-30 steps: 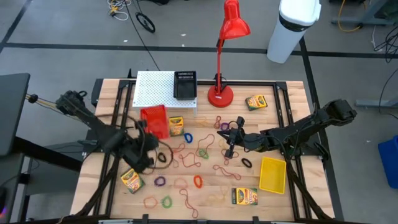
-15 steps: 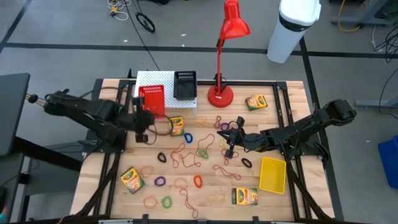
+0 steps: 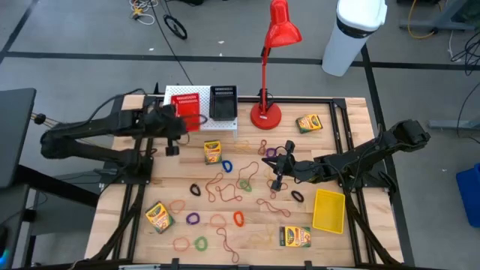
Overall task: Pick & Place Office Desk Supplies
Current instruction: Put the red bin on the shelf
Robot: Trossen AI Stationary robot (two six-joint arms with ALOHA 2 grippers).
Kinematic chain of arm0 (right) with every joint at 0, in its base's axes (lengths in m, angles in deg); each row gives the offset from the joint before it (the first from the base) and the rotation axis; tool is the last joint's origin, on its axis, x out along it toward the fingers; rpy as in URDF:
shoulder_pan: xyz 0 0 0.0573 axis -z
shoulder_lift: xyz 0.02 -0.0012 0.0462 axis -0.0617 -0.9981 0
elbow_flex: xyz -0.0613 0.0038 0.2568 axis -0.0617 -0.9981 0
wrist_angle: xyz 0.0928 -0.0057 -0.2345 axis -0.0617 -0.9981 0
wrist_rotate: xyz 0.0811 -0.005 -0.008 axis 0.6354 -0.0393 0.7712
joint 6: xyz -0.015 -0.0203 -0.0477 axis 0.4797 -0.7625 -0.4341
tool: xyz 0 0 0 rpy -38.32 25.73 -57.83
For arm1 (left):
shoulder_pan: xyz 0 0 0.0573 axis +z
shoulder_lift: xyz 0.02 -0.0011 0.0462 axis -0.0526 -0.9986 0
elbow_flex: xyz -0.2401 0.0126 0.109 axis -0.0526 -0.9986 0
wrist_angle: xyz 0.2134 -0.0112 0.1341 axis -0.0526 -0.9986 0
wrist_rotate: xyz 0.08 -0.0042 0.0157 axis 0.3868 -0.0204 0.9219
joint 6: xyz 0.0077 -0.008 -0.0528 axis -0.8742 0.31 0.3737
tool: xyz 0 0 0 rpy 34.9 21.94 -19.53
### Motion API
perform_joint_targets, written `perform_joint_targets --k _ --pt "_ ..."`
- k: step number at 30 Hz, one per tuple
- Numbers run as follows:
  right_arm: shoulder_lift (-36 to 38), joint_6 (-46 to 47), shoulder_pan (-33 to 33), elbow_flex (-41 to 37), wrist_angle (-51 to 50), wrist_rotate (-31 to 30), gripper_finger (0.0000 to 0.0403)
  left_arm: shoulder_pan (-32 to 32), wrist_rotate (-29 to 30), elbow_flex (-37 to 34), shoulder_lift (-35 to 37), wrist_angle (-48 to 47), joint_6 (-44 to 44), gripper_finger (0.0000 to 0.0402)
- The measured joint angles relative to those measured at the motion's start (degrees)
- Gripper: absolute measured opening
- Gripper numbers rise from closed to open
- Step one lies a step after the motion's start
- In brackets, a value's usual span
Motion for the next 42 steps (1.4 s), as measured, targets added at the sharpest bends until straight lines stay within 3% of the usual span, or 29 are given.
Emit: perform_joint_targets --k 7,15,32,42 --pt "0.0 -0.02 0.0 -0.02 0.0 0.0 0.0021 9.61 -5.96 0.0 -3.87 4.24 -9.7 0.0008" --pt "0.0 -0.2 0.0 -0.02 0.0 0.0 0.0021 15.57 -10.82 0.0 -8.37 5.29 -12.9 0.0009" --pt "0.0 -0.2 0.02 -0.02 0.0 0.0 0.0021 15.72 -10.96 0.11 -12.14 9.92 -16.32 0.001" --pt "0.0 -0.21 0.0 -0.02 0.0 0.0 0.0021 15.61 -10.81 0.07 -12.12 10.1 -14.82 0.0057"
